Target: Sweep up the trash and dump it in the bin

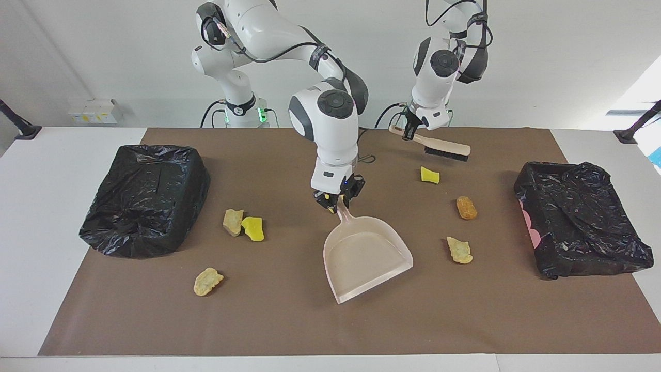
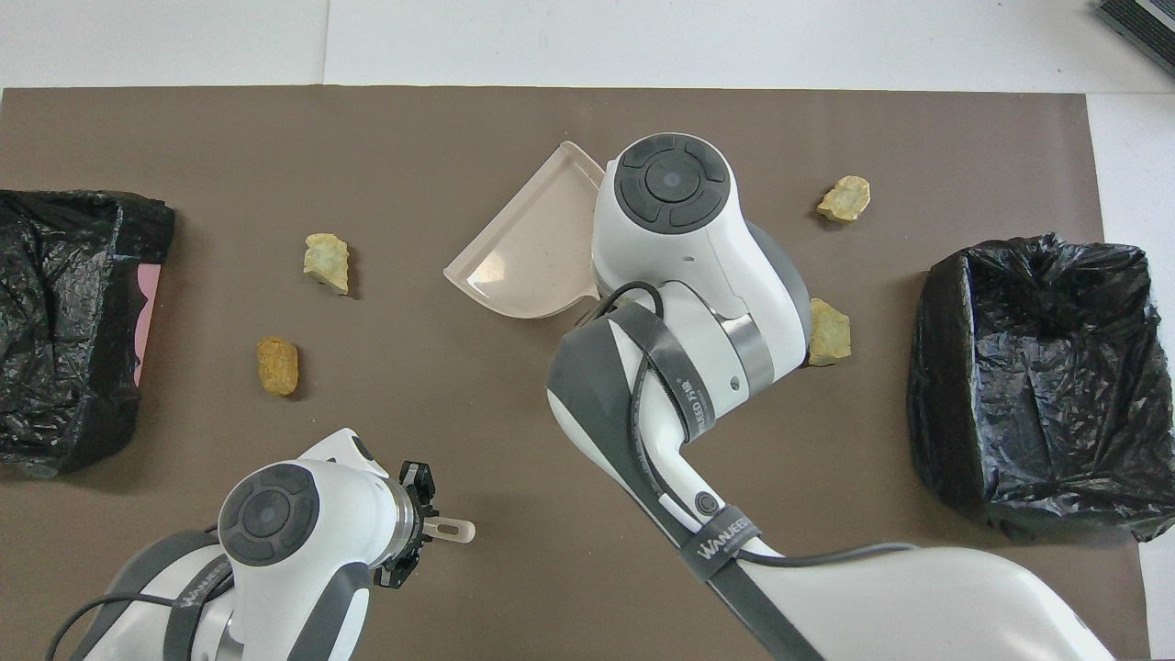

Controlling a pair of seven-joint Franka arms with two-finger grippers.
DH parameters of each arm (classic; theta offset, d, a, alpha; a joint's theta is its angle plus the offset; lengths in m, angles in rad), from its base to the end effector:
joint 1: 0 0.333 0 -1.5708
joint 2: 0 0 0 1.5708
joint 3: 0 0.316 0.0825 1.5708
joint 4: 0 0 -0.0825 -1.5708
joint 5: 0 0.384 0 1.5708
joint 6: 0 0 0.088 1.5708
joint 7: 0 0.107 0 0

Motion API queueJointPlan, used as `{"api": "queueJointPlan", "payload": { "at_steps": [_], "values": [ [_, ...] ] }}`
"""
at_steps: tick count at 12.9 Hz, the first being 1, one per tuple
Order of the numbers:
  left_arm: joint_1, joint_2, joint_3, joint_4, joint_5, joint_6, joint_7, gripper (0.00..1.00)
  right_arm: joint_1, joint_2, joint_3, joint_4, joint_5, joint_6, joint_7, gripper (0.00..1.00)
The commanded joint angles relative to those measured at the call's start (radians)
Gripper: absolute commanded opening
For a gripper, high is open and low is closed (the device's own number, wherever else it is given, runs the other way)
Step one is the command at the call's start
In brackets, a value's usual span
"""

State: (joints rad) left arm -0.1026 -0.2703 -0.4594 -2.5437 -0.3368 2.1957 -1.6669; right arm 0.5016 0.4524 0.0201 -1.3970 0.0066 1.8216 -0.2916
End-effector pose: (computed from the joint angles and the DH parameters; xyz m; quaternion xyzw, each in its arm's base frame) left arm 0.3539 -0.2318 0.3495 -0.7821 -0.6173 0.0846 0.0082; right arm 0.5984 0.3419 0.4455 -0.9191 -0.3938 0.0146 0.0060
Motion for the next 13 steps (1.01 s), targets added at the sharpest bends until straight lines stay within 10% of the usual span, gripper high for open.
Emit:
{"api": "queueJointPlan", "payload": {
  "at_steps": [1,7,13],
  "values": [
    [0.001,0.094,0.01,0.075,-0.008,0.082,-0.03,0.0,-0.017,-0.049,0.009,-0.086,-0.002,-0.001,-0.238,0.0],
    [0.044,0.25,0.022,0.261,-0.001,0.157,0.008,0.0,-0.048,-0.1,0.007,-0.256,-0.065,0.088,-0.553,0.0],
    [0.069,0.379,0.041,0.554,0.106,-0.07,0.032,0.0,0.0,-0.064,0.009,-0.29,-0.117,0.188,-0.618,0.0]
  ]
}}
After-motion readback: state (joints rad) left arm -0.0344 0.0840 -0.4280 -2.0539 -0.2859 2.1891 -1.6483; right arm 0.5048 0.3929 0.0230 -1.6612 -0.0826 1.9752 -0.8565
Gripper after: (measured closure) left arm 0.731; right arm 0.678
